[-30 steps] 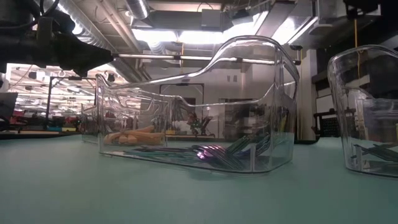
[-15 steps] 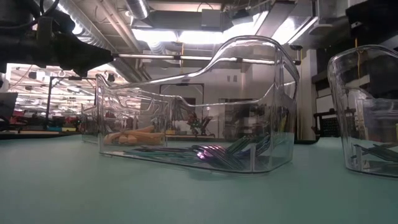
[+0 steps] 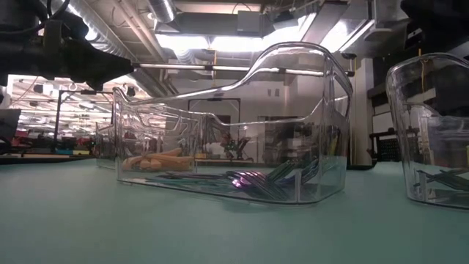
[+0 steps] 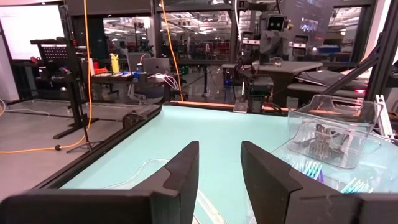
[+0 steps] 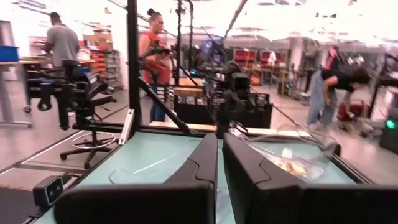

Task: Sort silverware by color (type)
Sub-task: Return to Home Position

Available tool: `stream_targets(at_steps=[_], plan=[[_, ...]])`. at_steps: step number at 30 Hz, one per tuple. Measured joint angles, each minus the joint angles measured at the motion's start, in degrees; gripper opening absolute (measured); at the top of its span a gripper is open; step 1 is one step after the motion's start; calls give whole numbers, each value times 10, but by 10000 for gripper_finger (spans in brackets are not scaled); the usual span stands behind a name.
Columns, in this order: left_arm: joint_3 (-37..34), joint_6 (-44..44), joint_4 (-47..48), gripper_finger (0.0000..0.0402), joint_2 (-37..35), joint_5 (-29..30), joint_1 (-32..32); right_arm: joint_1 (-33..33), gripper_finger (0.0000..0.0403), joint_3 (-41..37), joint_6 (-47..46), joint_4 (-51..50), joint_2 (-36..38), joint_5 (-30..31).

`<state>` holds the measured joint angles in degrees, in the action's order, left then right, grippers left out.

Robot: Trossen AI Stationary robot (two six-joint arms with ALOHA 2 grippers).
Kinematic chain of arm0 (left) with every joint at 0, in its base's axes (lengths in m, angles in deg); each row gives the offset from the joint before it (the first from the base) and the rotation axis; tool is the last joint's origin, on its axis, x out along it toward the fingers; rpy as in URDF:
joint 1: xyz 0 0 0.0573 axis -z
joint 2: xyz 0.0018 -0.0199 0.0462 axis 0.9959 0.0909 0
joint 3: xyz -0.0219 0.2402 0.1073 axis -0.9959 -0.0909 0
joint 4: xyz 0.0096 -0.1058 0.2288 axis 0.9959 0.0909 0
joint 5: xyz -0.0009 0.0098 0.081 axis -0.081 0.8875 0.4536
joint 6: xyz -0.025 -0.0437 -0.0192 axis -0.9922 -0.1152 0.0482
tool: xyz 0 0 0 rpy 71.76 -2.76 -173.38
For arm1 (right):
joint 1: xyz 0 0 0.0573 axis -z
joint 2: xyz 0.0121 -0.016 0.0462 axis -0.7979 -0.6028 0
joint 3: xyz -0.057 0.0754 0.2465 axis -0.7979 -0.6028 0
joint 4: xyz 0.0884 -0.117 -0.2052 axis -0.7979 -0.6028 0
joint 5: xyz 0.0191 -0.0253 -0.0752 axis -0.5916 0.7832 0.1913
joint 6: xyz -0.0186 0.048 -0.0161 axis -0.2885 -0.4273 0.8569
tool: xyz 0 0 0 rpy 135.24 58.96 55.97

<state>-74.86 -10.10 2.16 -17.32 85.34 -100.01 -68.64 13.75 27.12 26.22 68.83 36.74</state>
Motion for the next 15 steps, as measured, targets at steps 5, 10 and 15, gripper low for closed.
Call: stream_targets(at_steps=[5,10,15], plan=[[0,0,0,114,0,0,0,0,18,-47,30,79,0,-29],[0,0,0,114,0,0,0,0,18,-63,64,90,0,-31],[0,0,0,114,0,0,0,0,18,-64,107,91,0,-31]])
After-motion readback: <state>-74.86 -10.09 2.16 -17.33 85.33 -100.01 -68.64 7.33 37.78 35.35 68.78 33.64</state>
